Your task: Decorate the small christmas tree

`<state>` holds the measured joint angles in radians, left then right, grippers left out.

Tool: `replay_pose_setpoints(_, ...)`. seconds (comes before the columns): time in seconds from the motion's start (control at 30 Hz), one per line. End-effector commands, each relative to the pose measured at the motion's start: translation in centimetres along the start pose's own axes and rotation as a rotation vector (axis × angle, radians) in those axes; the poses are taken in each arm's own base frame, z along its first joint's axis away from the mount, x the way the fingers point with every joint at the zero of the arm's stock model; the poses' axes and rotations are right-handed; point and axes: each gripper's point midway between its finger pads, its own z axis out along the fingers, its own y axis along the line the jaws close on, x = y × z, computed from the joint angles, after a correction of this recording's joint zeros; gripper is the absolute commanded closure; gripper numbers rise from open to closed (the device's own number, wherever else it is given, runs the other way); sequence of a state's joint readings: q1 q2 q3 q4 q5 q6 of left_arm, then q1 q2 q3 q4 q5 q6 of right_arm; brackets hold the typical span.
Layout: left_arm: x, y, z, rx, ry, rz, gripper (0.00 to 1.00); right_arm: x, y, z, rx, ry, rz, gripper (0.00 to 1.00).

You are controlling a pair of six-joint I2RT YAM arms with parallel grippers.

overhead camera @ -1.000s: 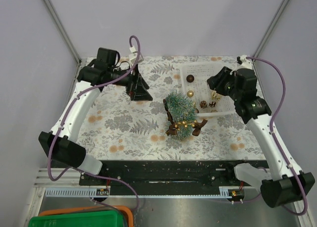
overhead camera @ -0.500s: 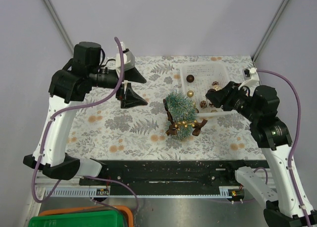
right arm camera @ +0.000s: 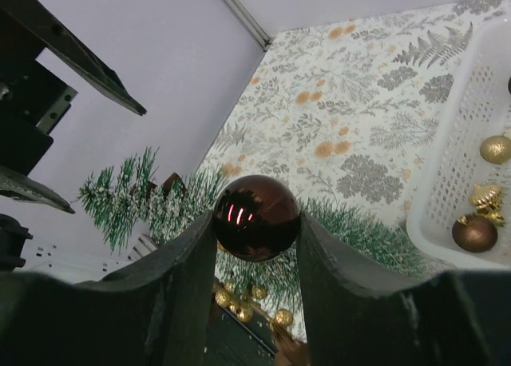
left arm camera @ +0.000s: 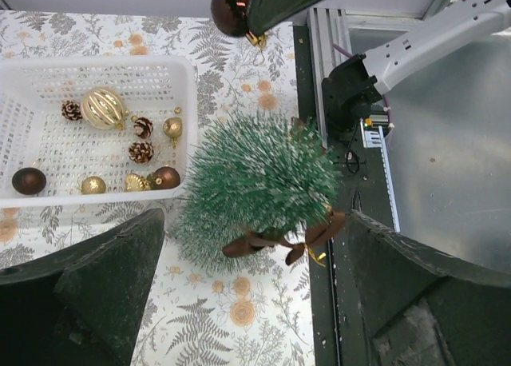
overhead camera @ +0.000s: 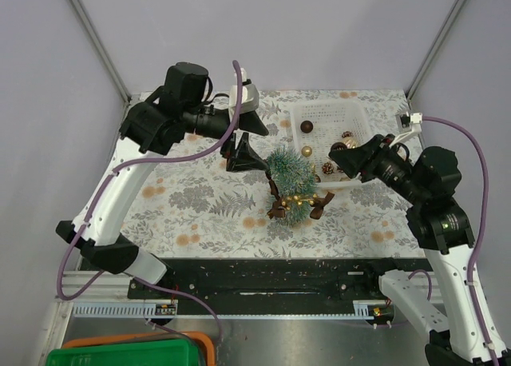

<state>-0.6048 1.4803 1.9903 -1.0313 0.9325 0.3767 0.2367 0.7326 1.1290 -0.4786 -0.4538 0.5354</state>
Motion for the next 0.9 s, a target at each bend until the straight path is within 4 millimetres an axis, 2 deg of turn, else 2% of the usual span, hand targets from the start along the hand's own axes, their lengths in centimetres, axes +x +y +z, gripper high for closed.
replay_pose_setpoints(0.0,-3.1,0.3,0.4,-0.012,-0.068,0.077,0.01,-1.4,1.4,0.8,-0.078,-0.064,0.011,0.77)
replay_pose_setpoints(0.13,-2.5,0.4,1.2,0.001,-0.051,0.074,0.01,-2.0,1.5,1.5,-0.094,-0.084,0.018,0.77)
replay_pose_setpoints(0.23,-2.4,0.2,1.6,0.016,-0.049,0.075,0.08,-2.3,2.0,1.9,-0.120,-0.092,0.022,0.77)
replay_pose_setpoints(0.4,-1.8,0.1,2.1,0.029,-0.031,0.082,0.37,-2.4,3.0,2.8,-0.176,-0.076,0.033,0.77)
replay_pose_setpoints(0.47,-1.7,0.3,2.2,0.025,-0.027,0.084,0.55,-2.1,3.5,3.1,-0.198,-0.054,0.036,0.77)
replay_pose_setpoints(0.5,-1.7,0.3,2.2,0.025,-0.028,0.085,0.60,-1.8,3.7,3.3,-0.207,-0.041,0.037,0.77)
replay_pose_setpoints(0.67,-2.0,0.4,2.0,0.013,-0.030,0.092,0.64,-0.6,4.5,3.4,-0.233,-0.001,0.034,0.77)
replay_pose_setpoints(0.8,-2.1,0.4,2.1,0.014,-0.030,0.091,0.76,-0.4,4.9,3.3,-0.241,0.002,0.036,0.77)
replay_pose_setpoints(0.87,-2.1,0.3,2.0,0.012,-0.032,0.091,0.78,-0.4,4.9,3.3,-0.240,0.001,0.036,0.77)
